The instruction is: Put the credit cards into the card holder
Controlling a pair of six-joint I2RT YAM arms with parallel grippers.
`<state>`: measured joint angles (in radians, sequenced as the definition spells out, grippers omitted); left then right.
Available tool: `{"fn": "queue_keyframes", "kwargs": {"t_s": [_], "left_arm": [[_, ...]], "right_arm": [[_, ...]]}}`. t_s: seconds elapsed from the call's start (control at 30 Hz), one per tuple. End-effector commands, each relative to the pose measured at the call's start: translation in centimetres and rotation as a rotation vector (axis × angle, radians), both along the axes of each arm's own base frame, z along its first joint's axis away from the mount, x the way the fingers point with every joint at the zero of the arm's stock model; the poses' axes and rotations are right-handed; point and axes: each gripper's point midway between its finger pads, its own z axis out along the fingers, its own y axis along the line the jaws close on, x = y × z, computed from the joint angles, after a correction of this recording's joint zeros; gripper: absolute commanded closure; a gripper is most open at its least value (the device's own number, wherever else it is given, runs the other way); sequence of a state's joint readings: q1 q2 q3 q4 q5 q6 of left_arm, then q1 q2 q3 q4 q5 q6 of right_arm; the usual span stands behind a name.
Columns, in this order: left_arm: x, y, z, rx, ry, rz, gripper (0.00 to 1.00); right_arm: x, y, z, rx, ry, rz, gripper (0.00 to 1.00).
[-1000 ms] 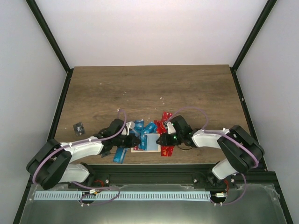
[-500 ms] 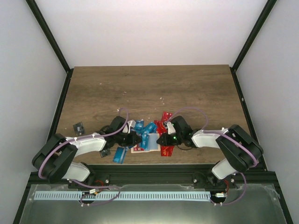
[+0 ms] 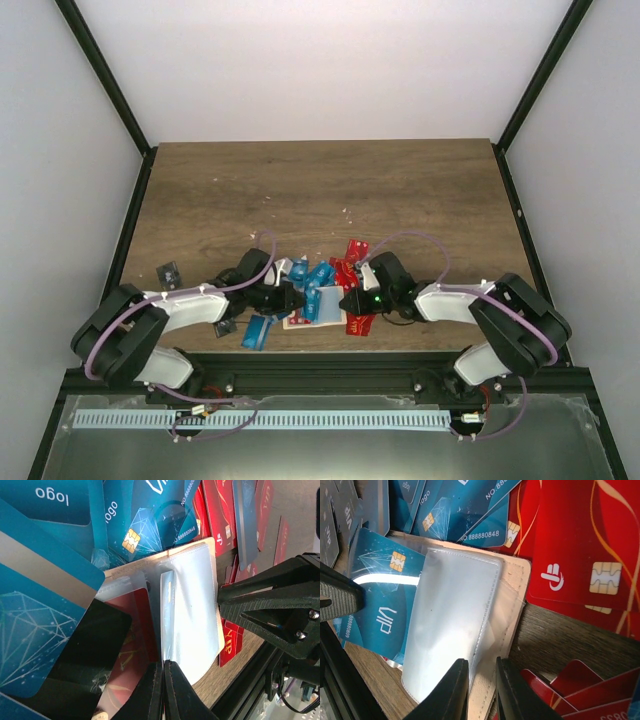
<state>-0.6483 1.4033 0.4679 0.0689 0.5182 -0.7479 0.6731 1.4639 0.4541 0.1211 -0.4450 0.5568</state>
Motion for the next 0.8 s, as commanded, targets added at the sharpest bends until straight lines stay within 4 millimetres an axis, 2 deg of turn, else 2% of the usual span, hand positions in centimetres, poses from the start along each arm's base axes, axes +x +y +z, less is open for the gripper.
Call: {"fn": "queue_keyframes", "kwargs": {"t_s": [0.0, 0.3, 0.47, 0.77], "left_arm": [[0.2, -0.7, 0.1, -0.019, 0.017, -0.011, 0.96], [0.3, -0.9, 0.4, -0.023, 0.03, -0.011, 0.96], [0.3, -1.0, 0.5, -0.015, 0.038, -0.02, 0.96], [0.1, -1.1, 0.3, -0.007, 0.059, -0.034, 0.96]], "right_arm": [[-1.5, -0.9, -1.7, -0.046, 0.034, 0.023, 0.82], [-2.1, -1.6, -2.5, -0.077, 0.035, 0.02, 0.89], [-3.3, -1.1, -2.1, -0.059, 0.023, 0.06, 0.93], [-4.5, -1.3, -3.2, -0.112, 0.042, 0.043, 0.93]]}}
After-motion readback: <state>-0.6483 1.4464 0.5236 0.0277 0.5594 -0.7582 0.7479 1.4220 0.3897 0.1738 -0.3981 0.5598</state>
